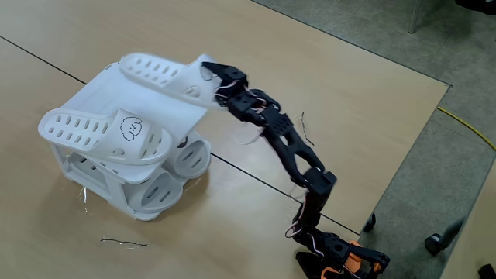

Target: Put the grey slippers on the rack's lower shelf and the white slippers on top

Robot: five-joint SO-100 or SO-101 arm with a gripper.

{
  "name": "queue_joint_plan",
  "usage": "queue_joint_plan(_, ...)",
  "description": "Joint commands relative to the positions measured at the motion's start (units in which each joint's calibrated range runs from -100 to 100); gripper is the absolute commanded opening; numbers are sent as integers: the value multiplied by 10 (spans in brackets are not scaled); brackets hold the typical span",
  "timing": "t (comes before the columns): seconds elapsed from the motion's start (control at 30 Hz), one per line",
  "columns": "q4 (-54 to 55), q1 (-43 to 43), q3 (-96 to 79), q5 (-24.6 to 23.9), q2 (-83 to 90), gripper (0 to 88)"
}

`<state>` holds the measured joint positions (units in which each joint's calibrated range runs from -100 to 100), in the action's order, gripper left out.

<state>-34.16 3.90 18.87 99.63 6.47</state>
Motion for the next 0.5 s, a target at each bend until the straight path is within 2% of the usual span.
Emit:
queue_joint_plan(0.0, 8, -9, 125, 4, -69, 8)
queue_joint_plan(0.47, 9, -41, 489, 4, -397, 8)
